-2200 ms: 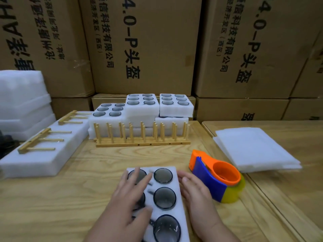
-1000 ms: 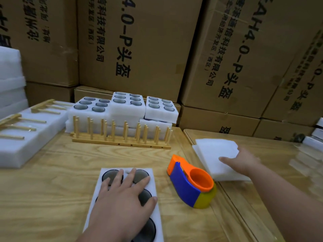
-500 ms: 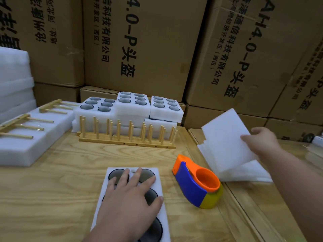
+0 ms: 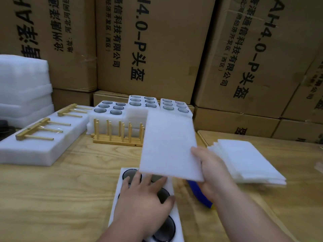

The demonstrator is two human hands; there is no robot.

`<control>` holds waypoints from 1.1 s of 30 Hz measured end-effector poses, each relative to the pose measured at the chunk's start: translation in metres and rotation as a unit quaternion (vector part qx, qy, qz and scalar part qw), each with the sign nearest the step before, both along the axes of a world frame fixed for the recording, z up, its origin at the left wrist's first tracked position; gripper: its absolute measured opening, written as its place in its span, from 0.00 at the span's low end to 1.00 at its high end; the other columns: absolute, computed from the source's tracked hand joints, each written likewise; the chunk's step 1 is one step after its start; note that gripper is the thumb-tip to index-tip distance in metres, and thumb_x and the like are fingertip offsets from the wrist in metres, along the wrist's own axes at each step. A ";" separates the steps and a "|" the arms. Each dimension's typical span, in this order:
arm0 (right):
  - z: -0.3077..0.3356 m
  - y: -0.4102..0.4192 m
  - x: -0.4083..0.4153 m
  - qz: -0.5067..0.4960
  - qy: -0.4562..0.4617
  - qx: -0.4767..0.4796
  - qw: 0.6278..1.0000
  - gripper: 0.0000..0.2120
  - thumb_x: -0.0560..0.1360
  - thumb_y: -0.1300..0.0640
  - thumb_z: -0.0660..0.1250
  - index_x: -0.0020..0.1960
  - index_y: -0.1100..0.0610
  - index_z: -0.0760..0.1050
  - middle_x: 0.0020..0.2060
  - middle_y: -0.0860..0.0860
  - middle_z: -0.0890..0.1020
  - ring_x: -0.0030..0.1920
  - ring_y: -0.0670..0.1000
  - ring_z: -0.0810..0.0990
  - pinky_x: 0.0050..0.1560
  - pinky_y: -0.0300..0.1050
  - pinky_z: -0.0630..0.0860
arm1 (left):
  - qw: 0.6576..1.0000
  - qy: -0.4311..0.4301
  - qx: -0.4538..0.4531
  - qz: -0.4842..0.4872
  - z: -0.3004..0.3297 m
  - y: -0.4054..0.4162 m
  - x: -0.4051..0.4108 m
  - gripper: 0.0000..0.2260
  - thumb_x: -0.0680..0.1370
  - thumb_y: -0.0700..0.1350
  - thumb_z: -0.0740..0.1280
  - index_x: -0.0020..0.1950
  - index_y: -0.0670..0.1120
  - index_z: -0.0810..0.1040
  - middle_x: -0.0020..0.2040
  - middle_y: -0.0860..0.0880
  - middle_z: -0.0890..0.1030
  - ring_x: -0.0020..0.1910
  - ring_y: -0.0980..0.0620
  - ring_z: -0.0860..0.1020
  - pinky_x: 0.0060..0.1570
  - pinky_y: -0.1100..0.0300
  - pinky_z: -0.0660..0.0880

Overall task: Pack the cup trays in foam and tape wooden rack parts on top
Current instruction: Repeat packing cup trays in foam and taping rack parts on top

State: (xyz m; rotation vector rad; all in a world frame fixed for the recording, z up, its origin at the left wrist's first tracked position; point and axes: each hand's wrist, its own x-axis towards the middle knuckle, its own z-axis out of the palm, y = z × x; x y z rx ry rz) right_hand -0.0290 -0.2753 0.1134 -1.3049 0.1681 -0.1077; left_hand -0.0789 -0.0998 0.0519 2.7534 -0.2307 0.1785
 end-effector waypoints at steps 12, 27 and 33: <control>-0.092 0.030 -0.023 -0.023 0.052 0.172 0.983 0.11 0.78 0.65 0.64 0.61 0.60 0.74 0.55 0.65 0.84 0.48 0.61 0.84 0.47 0.56 0.79 | 1.000 0.021 0.002 -0.016 0.007 0.002 0.001 0.35 0.70 0.63 0.46 0.80 0.64 0.51 0.79 0.60 0.59 0.80 0.54 0.50 0.77 0.47 0.45; -0.089 0.030 -0.030 -0.001 0.002 0.155 0.988 0.20 0.76 0.66 0.66 0.67 0.56 0.75 0.53 0.58 0.87 0.50 0.59 0.87 0.49 0.56 0.82 | 0.710 0.070 -0.699 0.056 0.027 0.028 -0.002 0.16 0.83 0.58 0.58 0.52 0.59 0.87 0.55 0.55 0.86 0.56 0.54 0.84 0.55 0.47 0.77; -0.093 0.029 -0.033 0.010 -0.007 0.143 0.990 0.20 0.77 0.65 0.66 0.67 0.54 0.75 0.57 0.58 0.85 0.54 0.60 0.86 0.46 0.57 0.83 | 0.668 0.020 -0.739 0.091 0.020 0.041 0.000 0.12 0.85 0.51 0.57 0.57 0.54 0.81 0.58 0.53 0.85 0.56 0.59 0.83 0.52 0.62 0.74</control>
